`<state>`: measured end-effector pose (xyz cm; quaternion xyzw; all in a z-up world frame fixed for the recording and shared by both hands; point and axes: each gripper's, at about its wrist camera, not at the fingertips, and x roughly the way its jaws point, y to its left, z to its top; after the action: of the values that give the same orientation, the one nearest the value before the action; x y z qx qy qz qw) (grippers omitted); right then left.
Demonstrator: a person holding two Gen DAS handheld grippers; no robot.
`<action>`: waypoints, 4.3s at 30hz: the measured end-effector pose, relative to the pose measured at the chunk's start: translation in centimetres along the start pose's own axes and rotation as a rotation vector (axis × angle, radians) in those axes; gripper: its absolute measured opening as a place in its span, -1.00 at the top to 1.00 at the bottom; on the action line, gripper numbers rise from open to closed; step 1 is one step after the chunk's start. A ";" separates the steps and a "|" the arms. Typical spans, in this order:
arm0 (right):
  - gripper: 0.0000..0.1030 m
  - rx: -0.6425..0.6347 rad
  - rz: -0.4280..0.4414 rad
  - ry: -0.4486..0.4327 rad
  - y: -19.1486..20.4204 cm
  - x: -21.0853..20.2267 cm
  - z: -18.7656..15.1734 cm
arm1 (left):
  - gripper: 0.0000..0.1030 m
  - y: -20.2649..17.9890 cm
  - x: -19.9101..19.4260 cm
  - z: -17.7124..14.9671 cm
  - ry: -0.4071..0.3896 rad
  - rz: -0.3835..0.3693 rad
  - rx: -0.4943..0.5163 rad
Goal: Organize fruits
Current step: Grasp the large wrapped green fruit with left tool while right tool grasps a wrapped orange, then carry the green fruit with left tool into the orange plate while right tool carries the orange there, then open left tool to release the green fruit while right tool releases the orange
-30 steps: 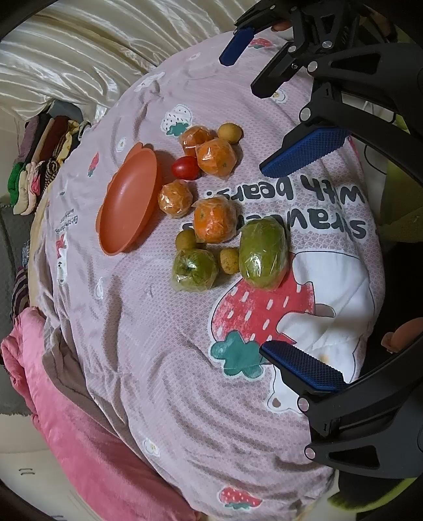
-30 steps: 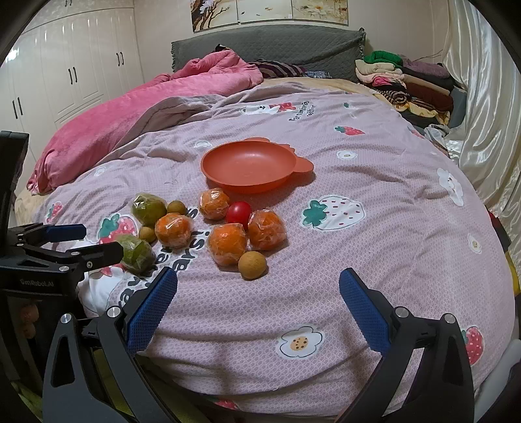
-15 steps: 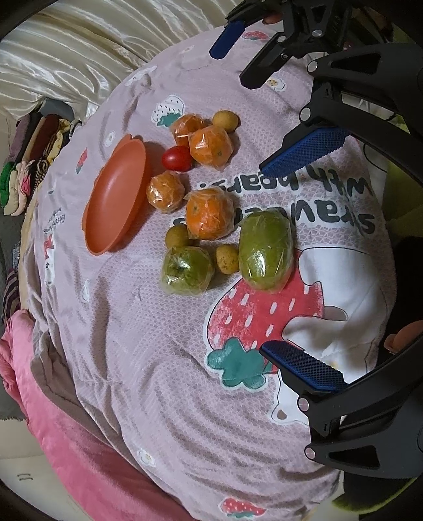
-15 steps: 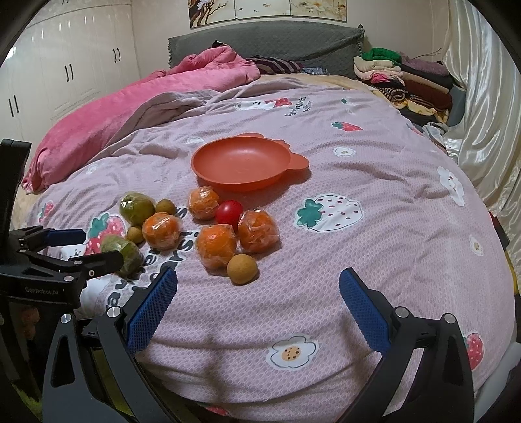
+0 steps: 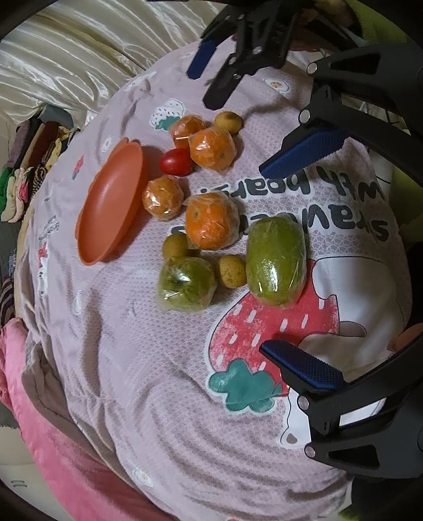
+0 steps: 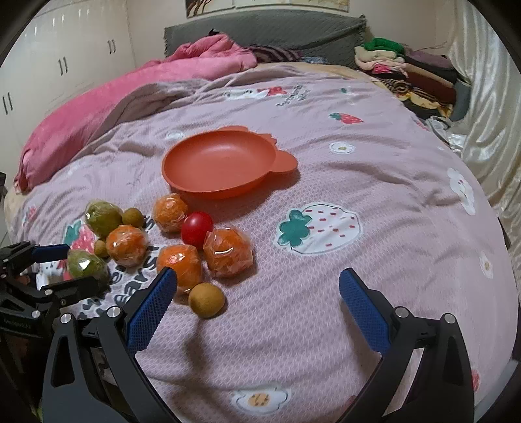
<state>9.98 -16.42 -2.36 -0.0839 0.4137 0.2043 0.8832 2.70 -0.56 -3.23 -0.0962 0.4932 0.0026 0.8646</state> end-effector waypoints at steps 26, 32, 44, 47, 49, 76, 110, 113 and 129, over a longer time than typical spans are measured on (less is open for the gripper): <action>0.32 -0.054 0.236 0.114 -0.1 4.7 2.2 | 0.06 0.7 -0.2 0.5 -0.016 -0.073 0.013; 0.32 -0.029 0.247 0.089 -0.9 3.8 2.7 | 0.06 1.1 -1.6 1.8 -0.044 -0.084 -0.004; 0.32 -0.029 0.253 0.003 -2.4 1.7 5.8 | 0.06 0.6 -1.2 6.7 -0.055 -0.108 0.014; 0.32 -0.036 0.257 -0.001 -2.3 2.0 6.4 | 0.06 0.4 -0.6 8.3 -0.039 -0.137 0.015; 0.32 -0.045 0.261 0.000 -2.2 2.2 6.7 | 0.06 0.1 -0.3 9.2 -0.042 -0.133 0.027; 0.32 -0.159 0.262 0.076 0.8 6.7 9.3 | 0.07 -2.3 8.1 18.8 0.108 -0.153 0.111; 0.04 -0.160 0.249 0.084 1.3 6.6 9.1 | 0.06 -1.4 8.0 19.2 0.092 -0.170 0.094; -0.06 -0.152 0.247 0.077 1.2 6.3 9.0 | 0.05 -1.4 7.5 19.2 0.079 -0.164 0.096; -0.47 -0.095 0.213 0.044 -0.2 4.3 8.1 | -0.49 -0.4 4.5 18.0 0.010 -0.124 0.093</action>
<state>18.15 -12.78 -0.47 -0.0857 0.4295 0.3145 0.8422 20.34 1.70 1.93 -0.0865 0.4903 -0.0745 0.8641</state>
